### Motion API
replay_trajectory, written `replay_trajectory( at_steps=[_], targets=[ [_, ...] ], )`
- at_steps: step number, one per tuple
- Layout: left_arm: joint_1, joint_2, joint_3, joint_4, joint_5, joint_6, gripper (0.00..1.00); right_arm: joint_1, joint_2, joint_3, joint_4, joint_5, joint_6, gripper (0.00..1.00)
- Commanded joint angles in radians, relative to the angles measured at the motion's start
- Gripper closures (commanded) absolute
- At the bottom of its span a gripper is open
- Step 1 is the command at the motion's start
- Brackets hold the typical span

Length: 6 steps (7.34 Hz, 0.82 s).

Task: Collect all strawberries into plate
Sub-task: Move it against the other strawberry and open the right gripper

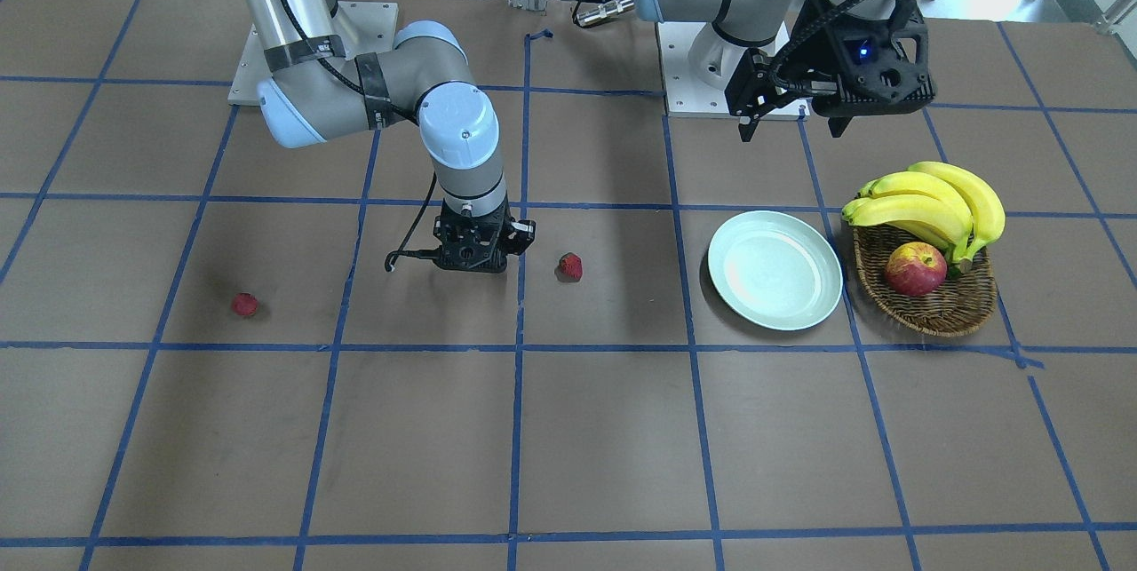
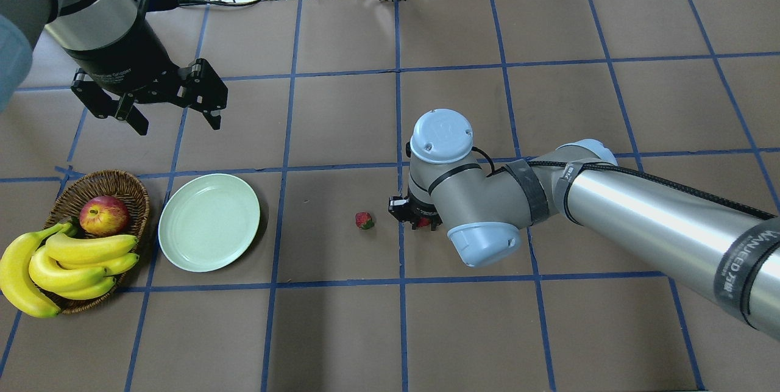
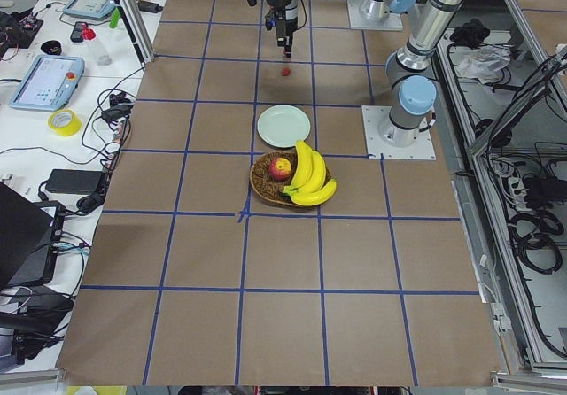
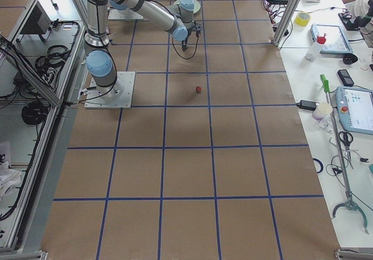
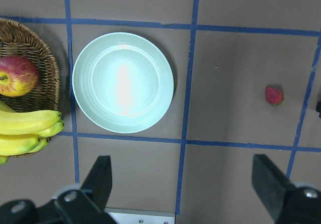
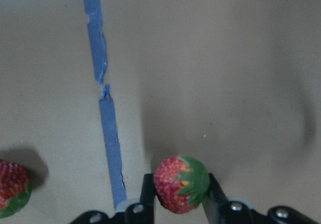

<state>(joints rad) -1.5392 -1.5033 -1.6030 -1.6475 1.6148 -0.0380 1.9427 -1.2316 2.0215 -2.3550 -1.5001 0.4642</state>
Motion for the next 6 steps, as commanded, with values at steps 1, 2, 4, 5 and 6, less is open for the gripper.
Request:
replay_trajectory(
  at_steps=[1, 2, 4, 5, 6],
  targets=[
    [0.001, 0.0, 0.0, 0.0, 0.0, 0.001, 0.0, 0.036, -0.011, -0.103, 0.078, -0.002, 0.078, 0.91],
    [0.001, 0.0, 0.0, 0.0, -0.001, 0.001, 0.0, 0.12, 0.001, -0.229, 0.212, -0.003, 0.167, 0.91],
    [0.001, 0.0, 0.0, 0.0, 0.0, 0.003, 0.0, 0.175, 0.073, -0.317, 0.235, 0.014, 0.321, 0.9],
    [0.001, 0.0, 0.0, 0.0, -0.001, 0.003, 0.0, 0.22, 0.116, -0.317, 0.206, 0.011, 0.361, 0.89],
    [0.001, 0.0, 0.0, 0.0, 0.0, 0.003, 0.0, 0.234, 0.159, -0.316, 0.122, 0.014, 0.381, 0.86]
  ],
)
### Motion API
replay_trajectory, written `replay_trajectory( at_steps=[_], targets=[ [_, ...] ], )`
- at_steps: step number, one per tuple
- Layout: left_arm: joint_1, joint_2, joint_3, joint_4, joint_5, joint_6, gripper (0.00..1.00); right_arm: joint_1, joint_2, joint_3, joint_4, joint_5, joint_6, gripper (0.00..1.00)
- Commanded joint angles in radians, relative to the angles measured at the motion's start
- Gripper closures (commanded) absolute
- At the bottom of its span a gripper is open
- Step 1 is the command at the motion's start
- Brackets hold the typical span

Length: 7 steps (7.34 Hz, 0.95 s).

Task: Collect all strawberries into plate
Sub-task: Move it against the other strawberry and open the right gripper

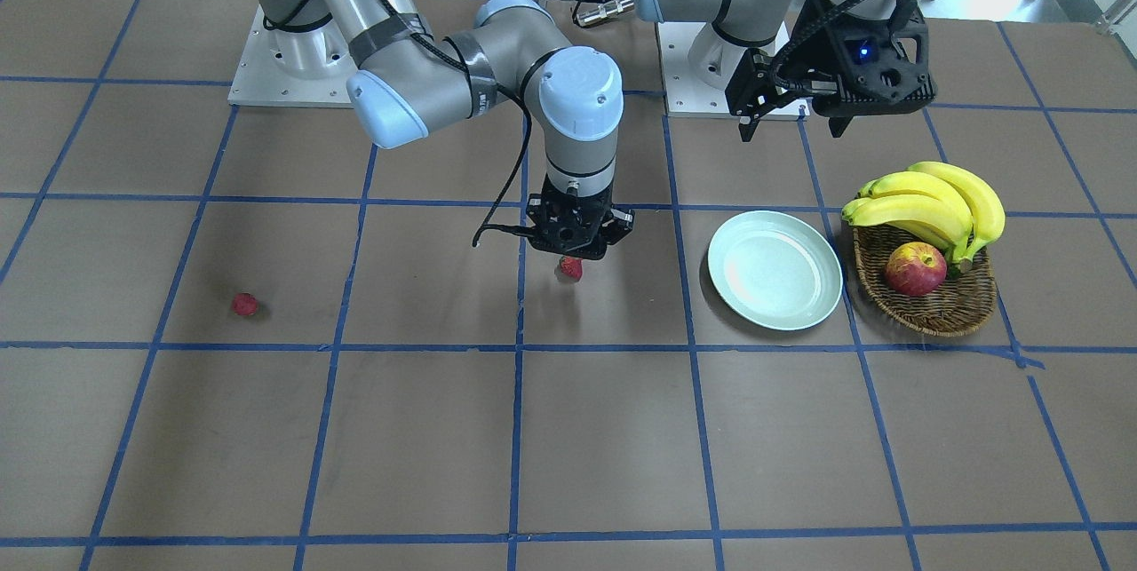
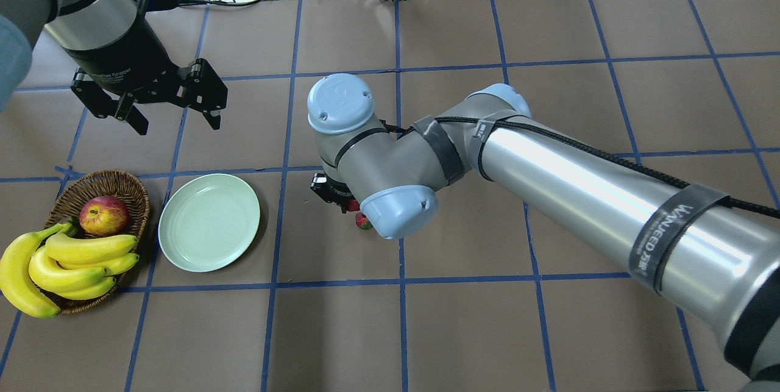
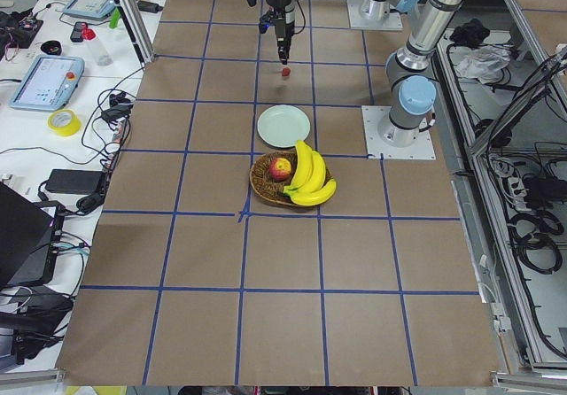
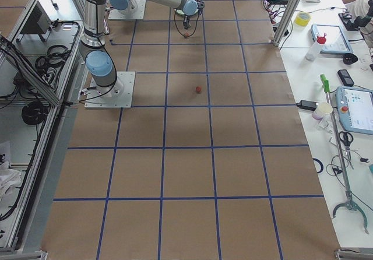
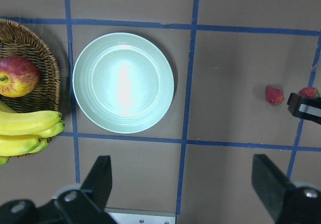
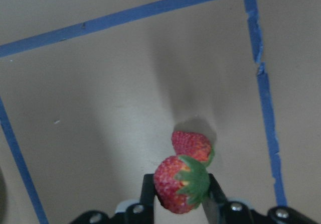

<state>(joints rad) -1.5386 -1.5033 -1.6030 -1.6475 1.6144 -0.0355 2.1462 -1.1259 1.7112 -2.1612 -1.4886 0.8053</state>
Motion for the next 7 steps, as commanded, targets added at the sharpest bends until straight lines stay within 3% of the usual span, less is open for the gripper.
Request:
replay_trajectory(
  at_steps=[1, 2, 3, 5, 6, 7],
  targets=[
    [0.0, 0.0, 0.002, 0.0, 0.001, 0.0, 0.0, 0.03, 0.072, 0.001, -0.083, 0.004, 0.037, 0.79],
    [0.0, 0.0, 0.0, 0.0, 0.001, 0.0, 0.0, 0.03, 0.074, 0.007, -0.083, 0.002, 0.034, 0.2],
    [0.0, 0.0, 0.002, 0.0, 0.001, 0.0, 0.0, 0.03, 0.074, 0.008, -0.085, -0.005, 0.032, 0.0],
    [0.0, 0.0, 0.0, -0.002, 0.022, 0.002, 0.0, 0.026, 0.052, -0.015, -0.077, -0.066, -0.102, 0.0],
    [0.0, 0.0, 0.0, 0.0, 0.022, 0.0, 0.0, -0.015, -0.01, -0.016, -0.042, -0.093, -0.168, 0.0],
    [0.0, 0.0, 0.0, 0.0, 0.022, 0.0, 0.0, -0.105, -0.082, -0.016, 0.072, -0.088, -0.24, 0.0]
  ],
)
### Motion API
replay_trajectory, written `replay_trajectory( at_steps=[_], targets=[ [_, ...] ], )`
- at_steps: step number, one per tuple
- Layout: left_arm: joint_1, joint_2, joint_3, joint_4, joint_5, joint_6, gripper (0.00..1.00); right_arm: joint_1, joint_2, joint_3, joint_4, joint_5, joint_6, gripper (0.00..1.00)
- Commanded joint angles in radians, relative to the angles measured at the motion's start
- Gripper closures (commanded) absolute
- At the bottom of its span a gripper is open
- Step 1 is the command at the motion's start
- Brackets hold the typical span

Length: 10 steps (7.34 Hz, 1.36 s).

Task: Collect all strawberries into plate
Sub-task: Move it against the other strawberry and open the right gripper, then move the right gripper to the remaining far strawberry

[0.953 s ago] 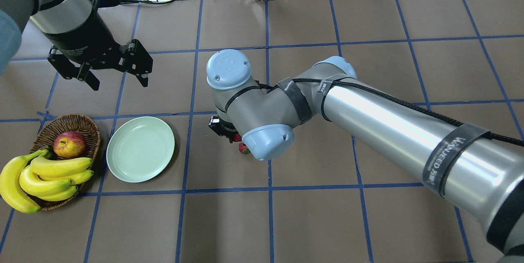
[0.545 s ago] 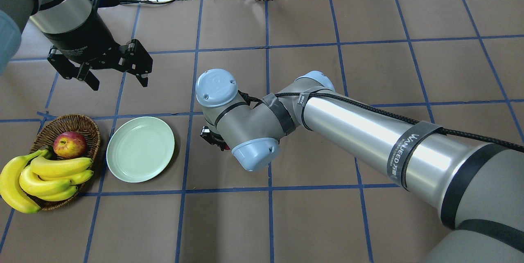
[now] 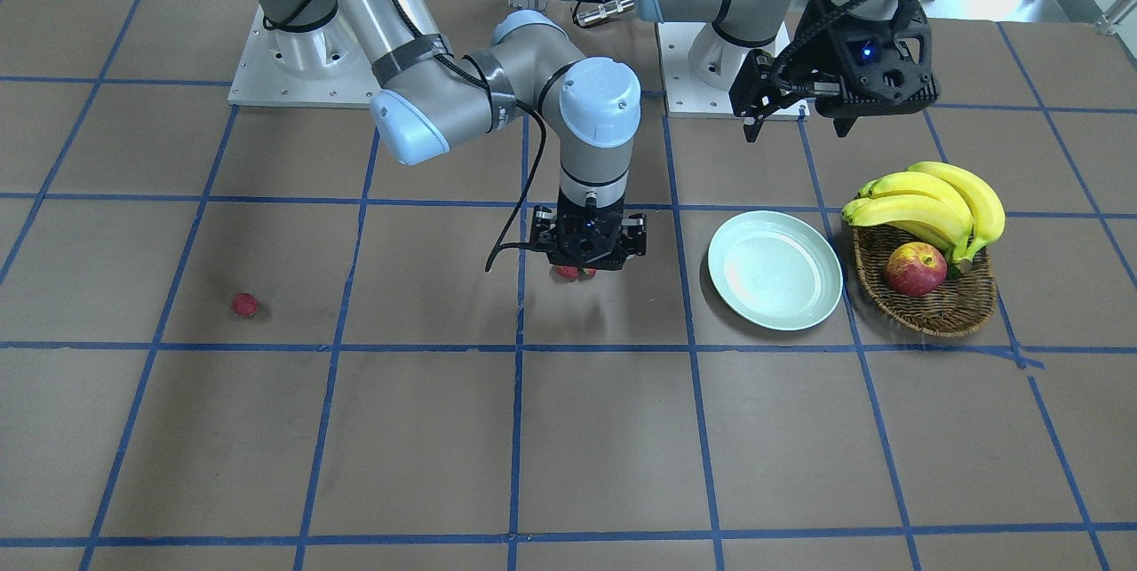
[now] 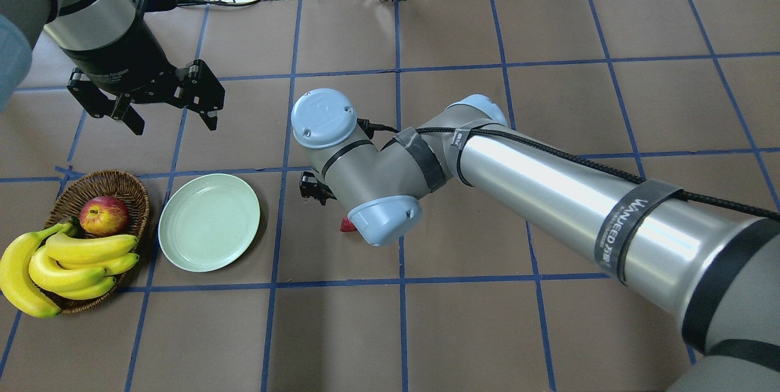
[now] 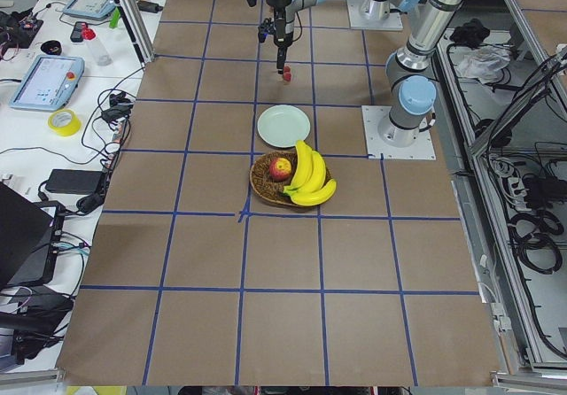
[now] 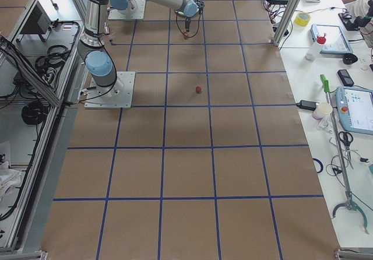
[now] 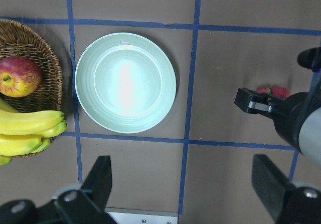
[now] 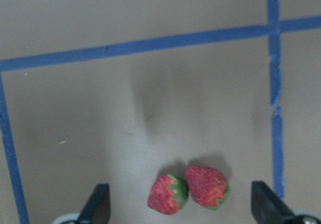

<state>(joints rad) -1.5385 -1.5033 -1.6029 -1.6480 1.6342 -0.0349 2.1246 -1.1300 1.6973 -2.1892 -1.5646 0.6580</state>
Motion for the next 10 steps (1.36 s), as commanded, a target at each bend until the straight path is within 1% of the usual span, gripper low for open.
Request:
replay_trajectory(
  at_steps=[1, 2, 4, 5, 6, 7, 9, 10],
  targets=[
    [0.0, 0.0, 0.0, 0.0, 0.003, 0.0, 0.0, -0.203, -0.14, 0.001, 0.208, -0.014, -0.247, 0.0],
    [-0.002, 0.0, -0.002, 0.0, 0.003, 0.0, 0.0, -0.319, -0.172, 0.01, 0.254, -0.009, -0.333, 0.0],
    [-0.002, 0.0, -0.002, 0.0, 0.003, 0.0, 0.0, -0.498, -0.171, 0.065, 0.258, -0.028, -0.65, 0.0],
    [-0.002, 0.0, -0.002, 0.0, 0.003, -0.002, 0.0, -0.622, -0.174, 0.109, 0.256, -0.057, -0.697, 0.0],
    [-0.002, 0.0, -0.002, 0.0, 0.003, -0.002, 0.0, -0.749, -0.175, 0.151, 0.246, -0.092, -0.787, 0.05],
    [-0.002, 0.0, -0.002, 0.0, 0.003, 0.0, 0.0, -0.829, -0.175, 0.185, 0.176, -0.085, -0.828, 0.07],
    [-0.002, 0.0, -0.011, 0.002, -0.002, -0.011, 0.0, -0.841, -0.168, 0.299, 0.009, -0.081, -0.83, 0.08],
    [-0.002, 0.0, -0.009, 0.007, -0.013, -0.011, 0.0, -0.841, -0.166, 0.346, -0.042, -0.08, -0.828, 0.08]
  ],
)
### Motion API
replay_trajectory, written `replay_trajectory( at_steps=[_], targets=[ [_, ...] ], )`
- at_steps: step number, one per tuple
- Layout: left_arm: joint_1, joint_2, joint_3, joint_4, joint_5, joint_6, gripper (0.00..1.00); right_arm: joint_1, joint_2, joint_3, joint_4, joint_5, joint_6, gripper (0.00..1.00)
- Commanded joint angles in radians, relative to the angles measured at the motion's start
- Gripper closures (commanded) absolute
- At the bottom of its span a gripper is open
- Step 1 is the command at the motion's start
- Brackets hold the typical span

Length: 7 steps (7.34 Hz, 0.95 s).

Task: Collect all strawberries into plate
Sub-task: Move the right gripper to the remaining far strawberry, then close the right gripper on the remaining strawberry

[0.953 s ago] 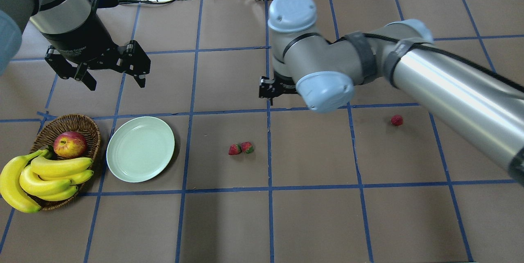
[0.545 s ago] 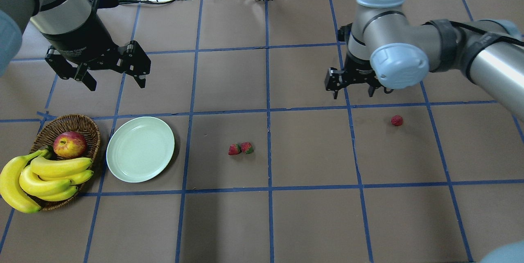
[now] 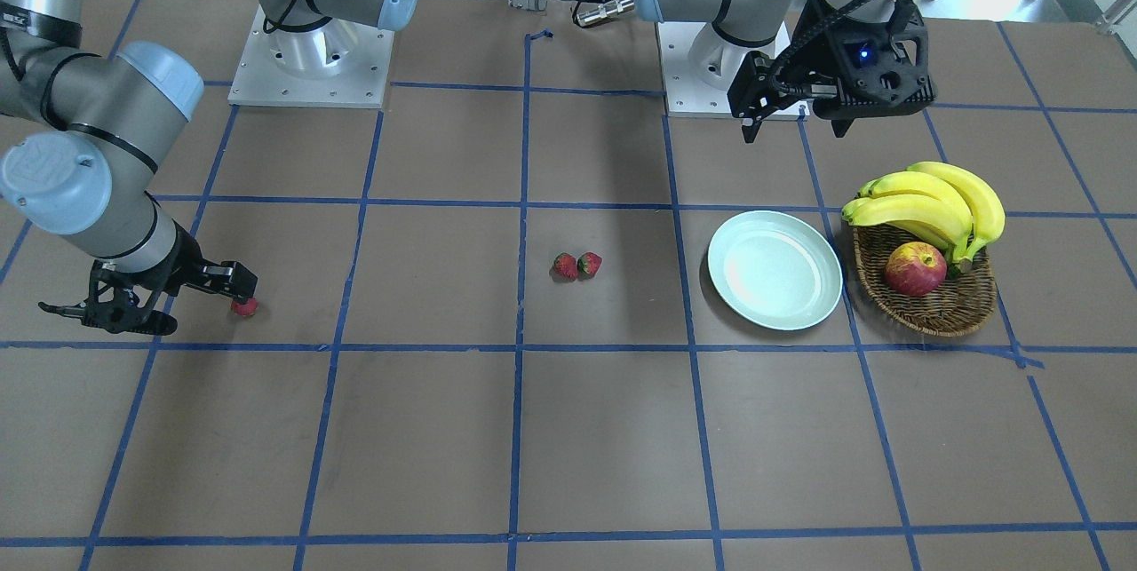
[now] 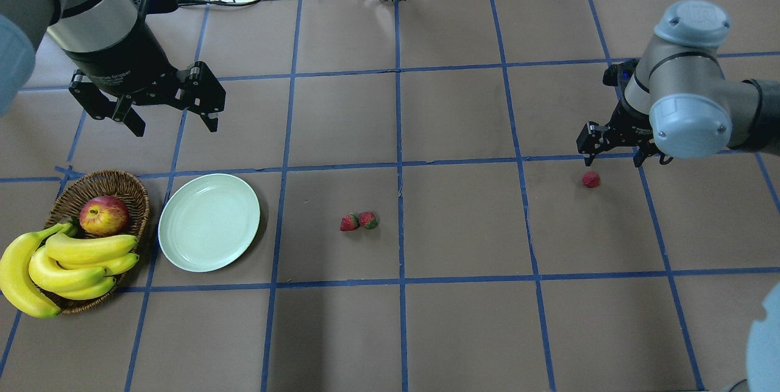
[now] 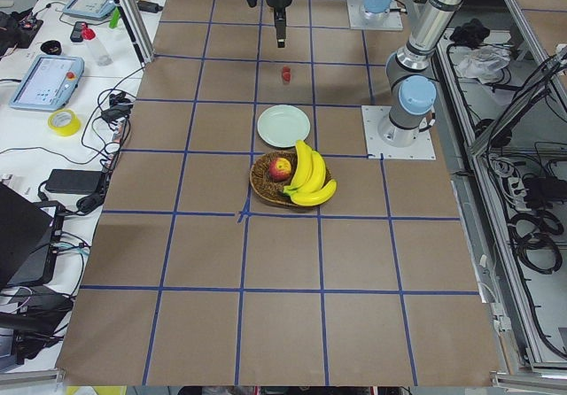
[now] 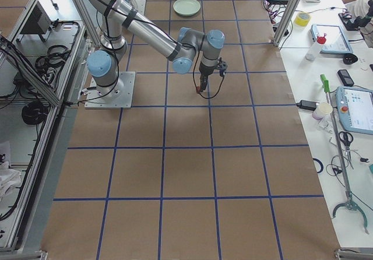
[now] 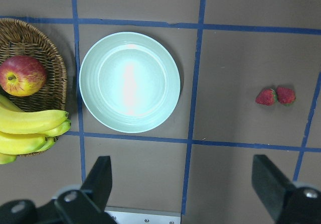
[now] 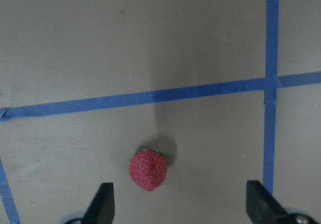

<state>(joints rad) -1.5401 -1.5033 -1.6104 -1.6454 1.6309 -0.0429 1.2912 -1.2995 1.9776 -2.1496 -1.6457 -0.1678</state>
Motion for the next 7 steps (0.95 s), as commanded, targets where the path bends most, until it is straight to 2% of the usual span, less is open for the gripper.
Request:
replay_trajectory(
  at_steps=[1, 2, 3, 4, 5, 7],
  targets=[
    [0.005, 0.002, 0.0, 0.007, -0.014, 0.011, 0.0, -0.007, 0.005, 0.084, -0.096, 0.003, -0.002, 0.09],
    [0.006, 0.005, 0.006, 0.007, -0.04, 0.011, 0.0, -0.007, 0.006, 0.089, -0.105, 0.057, -0.002, 0.11],
    [0.006, 0.005, 0.003, 0.007, -0.039, 0.009, 0.0, -0.007, 0.008, 0.087, -0.108, 0.085, -0.004, 0.23],
    [0.003, 0.005, 0.0, 0.007, -0.031, 0.009, 0.0, -0.007, 0.011, 0.089, -0.114, 0.108, -0.006, 0.48],
    [0.002, 0.005, -0.003, 0.007, -0.028, 0.009, 0.0, -0.007, 0.011, 0.092, -0.148, 0.137, -0.027, 0.56],
    [0.002, 0.005, -0.003, 0.007, -0.026, 0.009, 0.0, -0.007, 0.011, 0.109, -0.171, 0.127, -0.089, 0.73]
  ],
)
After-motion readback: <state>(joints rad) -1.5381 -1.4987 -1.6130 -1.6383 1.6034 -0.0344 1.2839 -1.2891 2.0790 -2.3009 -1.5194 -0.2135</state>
